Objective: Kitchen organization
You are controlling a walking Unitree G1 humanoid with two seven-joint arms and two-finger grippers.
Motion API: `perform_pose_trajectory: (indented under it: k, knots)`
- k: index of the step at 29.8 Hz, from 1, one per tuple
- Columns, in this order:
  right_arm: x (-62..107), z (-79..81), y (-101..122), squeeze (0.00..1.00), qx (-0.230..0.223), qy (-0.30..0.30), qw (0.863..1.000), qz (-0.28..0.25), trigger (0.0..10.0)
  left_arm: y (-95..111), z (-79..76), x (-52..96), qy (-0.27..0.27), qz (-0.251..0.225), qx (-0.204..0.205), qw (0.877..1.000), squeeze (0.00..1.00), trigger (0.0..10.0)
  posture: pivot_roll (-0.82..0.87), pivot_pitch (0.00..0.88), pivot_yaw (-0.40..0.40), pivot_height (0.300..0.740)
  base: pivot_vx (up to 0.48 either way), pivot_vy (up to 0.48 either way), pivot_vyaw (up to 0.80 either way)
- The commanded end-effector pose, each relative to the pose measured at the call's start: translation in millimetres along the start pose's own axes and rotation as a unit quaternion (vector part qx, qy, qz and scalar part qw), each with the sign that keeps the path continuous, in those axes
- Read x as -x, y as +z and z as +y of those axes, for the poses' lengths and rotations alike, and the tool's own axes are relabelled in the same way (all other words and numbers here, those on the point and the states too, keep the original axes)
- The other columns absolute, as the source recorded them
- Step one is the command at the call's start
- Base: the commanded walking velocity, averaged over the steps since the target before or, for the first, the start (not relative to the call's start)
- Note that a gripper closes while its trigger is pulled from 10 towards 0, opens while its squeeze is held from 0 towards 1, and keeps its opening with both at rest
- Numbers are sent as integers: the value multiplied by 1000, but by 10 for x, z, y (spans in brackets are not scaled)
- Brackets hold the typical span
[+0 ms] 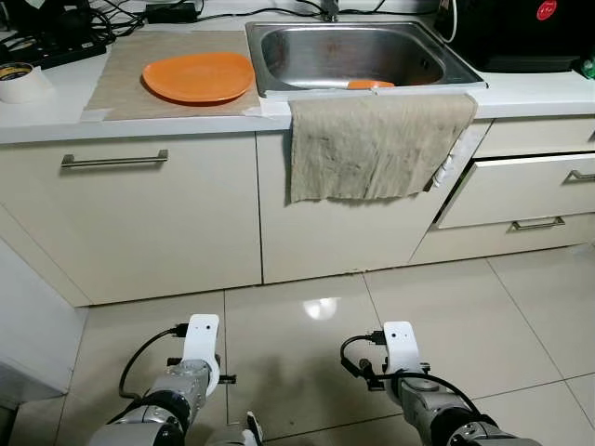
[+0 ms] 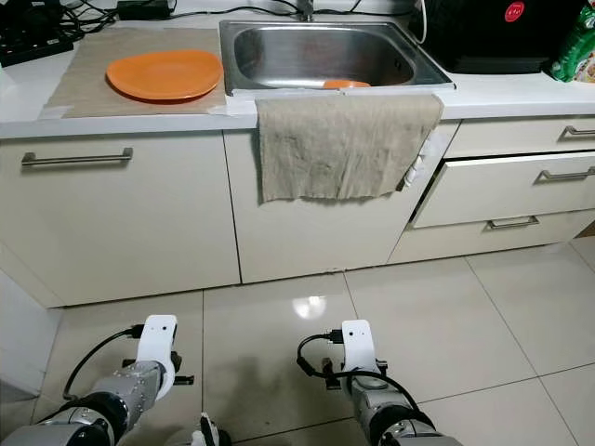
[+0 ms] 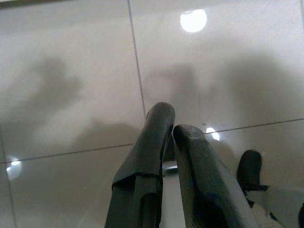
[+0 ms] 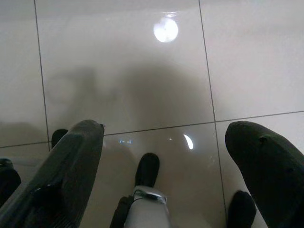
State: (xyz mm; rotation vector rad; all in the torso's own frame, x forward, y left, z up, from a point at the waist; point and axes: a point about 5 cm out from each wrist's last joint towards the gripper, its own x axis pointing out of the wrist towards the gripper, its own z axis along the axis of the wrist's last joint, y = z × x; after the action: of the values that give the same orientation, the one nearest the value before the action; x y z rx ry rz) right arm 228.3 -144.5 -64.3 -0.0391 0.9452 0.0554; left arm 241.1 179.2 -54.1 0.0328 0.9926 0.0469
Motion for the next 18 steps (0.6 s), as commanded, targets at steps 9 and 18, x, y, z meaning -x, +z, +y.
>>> perform_pose_trajectory:
  k: [9,18]
  knots:
    - [-4,-3,69,0,23,2,1000,-9,10000,87,-10,2,-3,-15,19,1000,0,10000,118,13,-59,740,0,0,0]
    - [-3,-3,46,0,22,2,1000,-6,10000,136,-37,3,-9,-25,16,1000,0,10000,124,13,-60,740,0,0,0]
